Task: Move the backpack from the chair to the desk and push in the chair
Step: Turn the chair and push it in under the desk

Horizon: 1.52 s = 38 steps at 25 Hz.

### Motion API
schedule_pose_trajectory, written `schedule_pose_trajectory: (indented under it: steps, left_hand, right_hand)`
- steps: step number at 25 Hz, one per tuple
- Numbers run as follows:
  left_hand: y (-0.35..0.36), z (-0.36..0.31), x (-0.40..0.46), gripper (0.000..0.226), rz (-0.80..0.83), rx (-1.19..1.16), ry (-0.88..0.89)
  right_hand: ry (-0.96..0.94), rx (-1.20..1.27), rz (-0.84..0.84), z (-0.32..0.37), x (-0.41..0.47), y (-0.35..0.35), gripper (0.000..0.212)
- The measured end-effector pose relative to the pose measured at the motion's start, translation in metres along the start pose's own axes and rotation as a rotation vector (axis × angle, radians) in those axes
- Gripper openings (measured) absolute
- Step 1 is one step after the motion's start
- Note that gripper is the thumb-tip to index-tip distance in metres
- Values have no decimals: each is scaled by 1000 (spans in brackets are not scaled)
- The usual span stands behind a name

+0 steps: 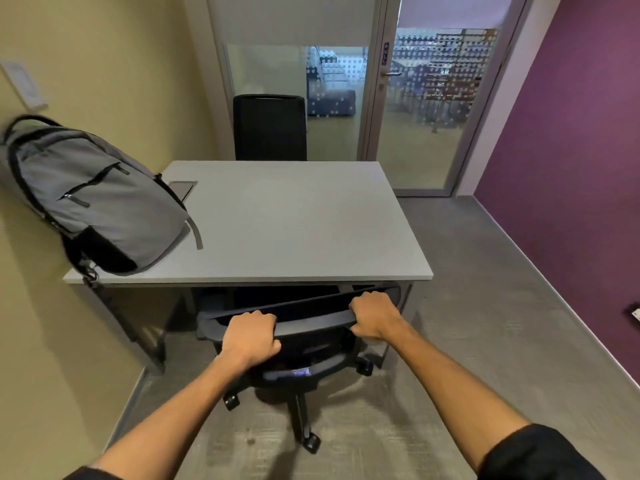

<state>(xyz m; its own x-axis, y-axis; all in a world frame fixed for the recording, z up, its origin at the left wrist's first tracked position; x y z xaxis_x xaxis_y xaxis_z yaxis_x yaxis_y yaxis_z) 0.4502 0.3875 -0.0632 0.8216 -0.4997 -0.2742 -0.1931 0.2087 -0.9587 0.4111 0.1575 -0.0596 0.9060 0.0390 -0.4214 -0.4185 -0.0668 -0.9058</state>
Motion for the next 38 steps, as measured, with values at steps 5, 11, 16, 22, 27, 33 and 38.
schedule_pose_trajectory:
  steps: [5, 11, 16, 22, 27, 33, 38]
  left_hand:
    - [-5, 66, 29, 38, 20, 36, -12]
    - [-12, 124, 66, 38, -3, 63, 37]
    - [-16, 155, 89, 34, -22, 57, 90]
    - [-24, 187, 107, 30, -19, 25, 155]
    - [-27, 189, 114, 27, -24, 3, 183]
    - [-27, 177, 121, 28, -55, -4, 172]
    - [-28, 174, 118, 26, -52, -5, 135]
  right_hand:
    - [-23, 32, -59, 38, 39, -17, 28]
    - [35, 66, -115, 68, 84, -38, 12]
    - [82, 94, -114, 81, 111, -53, 13]
    - [137, 140, -87, 99, 135, -66, 21]
    - [199, 188, -130, 94, 143, -71, 26]
    - [201, 218, -136, 81, 146, -72, 5]
    - [161, 262, -153, 80, 143, -72, 18]
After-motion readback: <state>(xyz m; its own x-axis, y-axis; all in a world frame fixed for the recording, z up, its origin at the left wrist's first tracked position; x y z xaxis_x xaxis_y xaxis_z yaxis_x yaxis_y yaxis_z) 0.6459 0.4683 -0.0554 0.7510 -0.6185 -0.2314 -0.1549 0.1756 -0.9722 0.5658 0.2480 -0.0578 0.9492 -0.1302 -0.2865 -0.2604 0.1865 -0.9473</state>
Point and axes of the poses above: each hand's wrist, its own x-axis towards the middle knuckle, its own y-axis out of the palm, z = x × y, the point moved 5 cm from there along x, towards the middle knuckle, and after that the axes turned 14 degrees about z, right-handed, at the moved point
